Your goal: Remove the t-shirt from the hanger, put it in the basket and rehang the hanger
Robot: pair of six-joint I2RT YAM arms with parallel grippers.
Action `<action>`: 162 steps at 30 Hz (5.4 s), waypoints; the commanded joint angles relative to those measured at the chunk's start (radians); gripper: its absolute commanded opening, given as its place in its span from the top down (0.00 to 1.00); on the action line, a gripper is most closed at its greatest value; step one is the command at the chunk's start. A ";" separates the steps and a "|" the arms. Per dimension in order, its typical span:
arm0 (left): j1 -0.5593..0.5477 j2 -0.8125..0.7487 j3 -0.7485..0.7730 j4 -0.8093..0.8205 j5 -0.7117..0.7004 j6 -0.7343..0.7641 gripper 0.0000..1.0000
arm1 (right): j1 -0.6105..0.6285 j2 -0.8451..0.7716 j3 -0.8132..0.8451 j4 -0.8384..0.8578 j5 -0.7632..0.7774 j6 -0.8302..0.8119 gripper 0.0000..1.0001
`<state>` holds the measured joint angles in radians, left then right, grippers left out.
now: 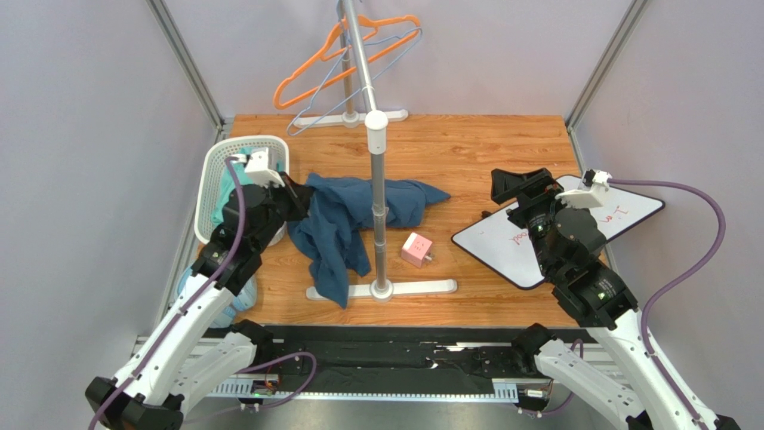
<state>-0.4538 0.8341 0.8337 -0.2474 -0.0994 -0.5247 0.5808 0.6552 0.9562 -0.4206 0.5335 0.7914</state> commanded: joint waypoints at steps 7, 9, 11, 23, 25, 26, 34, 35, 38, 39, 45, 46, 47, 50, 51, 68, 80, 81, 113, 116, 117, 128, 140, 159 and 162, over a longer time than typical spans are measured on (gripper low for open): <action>0.060 0.266 0.131 -0.010 -0.062 0.115 1.00 | -0.001 0.004 0.000 0.011 0.014 -0.018 0.12; 0.066 0.313 0.139 -0.021 -0.106 0.103 1.00 | -0.001 -0.002 -0.002 0.008 0.017 -0.024 0.12; 0.072 0.341 0.137 -0.023 -0.109 0.079 0.99 | -0.001 -0.006 -0.004 0.008 0.022 -0.032 0.12; 0.070 -0.009 -0.119 -0.070 0.076 -0.122 0.34 | -0.001 0.020 -0.020 0.019 0.005 -0.027 0.11; 0.064 -0.044 -0.149 -0.079 0.092 -0.164 0.21 | -0.002 0.026 -0.033 0.031 0.000 -0.018 0.11; 0.057 -0.047 -0.169 -0.082 0.130 -0.175 0.21 | -0.001 0.029 -0.037 0.040 -0.007 -0.017 0.11; -0.009 0.126 -0.191 0.002 0.130 -0.274 0.18 | -0.001 0.041 -0.050 0.051 -0.023 -0.012 0.12; -0.025 0.154 -0.186 0.044 0.119 -0.281 0.18 | -0.001 0.040 -0.050 0.051 -0.021 -0.012 0.12; -0.043 0.281 -0.154 0.101 0.101 -0.310 0.15 | -0.001 0.023 -0.059 0.048 -0.017 -0.017 0.12; -0.045 0.354 -0.139 0.115 0.077 -0.296 0.15 | -0.002 0.020 -0.057 0.045 -0.017 -0.018 0.12; -0.046 0.687 0.051 0.030 0.015 -0.291 0.12 | -0.001 0.000 -0.053 0.022 -0.003 -0.034 0.11; -0.048 0.723 0.086 0.019 -0.005 -0.294 0.12 | -0.001 -0.003 -0.054 0.022 0.000 -0.035 0.11; -0.046 0.755 0.097 0.017 -0.014 -0.296 0.12 | -0.001 -0.005 -0.057 0.022 0.000 -0.034 0.11; -0.046 0.827 0.119 0.023 -0.039 -0.299 0.15 | -0.002 -0.006 -0.062 0.016 -0.006 -0.034 0.11; -0.046 0.830 0.113 0.033 -0.040 -0.305 0.17 | -0.002 -0.008 -0.062 0.014 -0.007 -0.035 0.11; -0.033 0.035 -0.065 -0.039 -0.040 -0.195 1.00 | -0.002 -0.006 -0.054 0.013 -0.021 -0.029 0.10; 0.286 -0.124 0.304 -0.351 -0.057 -0.071 1.00 | -0.002 -0.006 -0.053 0.016 -0.036 -0.032 0.10; 0.341 -0.110 0.341 -0.360 -0.031 -0.070 1.00 | -0.002 -0.008 -0.053 0.016 -0.036 -0.032 0.10; 0.850 0.441 1.151 -0.277 0.397 -0.118 1.00 | -0.002 0.017 -0.017 0.003 -0.053 -0.060 0.10; 0.850 0.422 1.067 -0.270 0.365 -0.094 1.00 | -0.002 0.026 -0.019 0.005 -0.072 -0.052 0.11; 0.850 0.421 1.033 -0.268 0.360 -0.090 1.00 | -0.002 0.026 -0.020 0.005 -0.075 -0.049 0.11; 0.793 0.491 0.751 -0.188 0.621 -0.095 1.00 | -0.002 0.040 -0.042 0.022 -0.095 -0.023 0.11; 0.844 0.287 0.410 -0.188 0.181 -0.032 1.00 | -0.002 0.073 -0.051 0.039 -0.125 -0.006 0.11; 0.903 0.336 0.481 -0.159 0.358 0.008 1.00 | -0.002 0.073 -0.036 0.031 -0.132 -0.017 0.11; 0.822 0.408 0.495 -0.138 0.438 0.060 1.00 | -0.004 0.070 -0.042 0.032 -0.135 -0.012 0.11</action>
<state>0.4400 1.1767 1.3155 -0.4637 0.1604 -0.5282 0.5808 0.7334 0.9035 -0.4175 0.4080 0.7773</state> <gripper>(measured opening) 0.029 0.890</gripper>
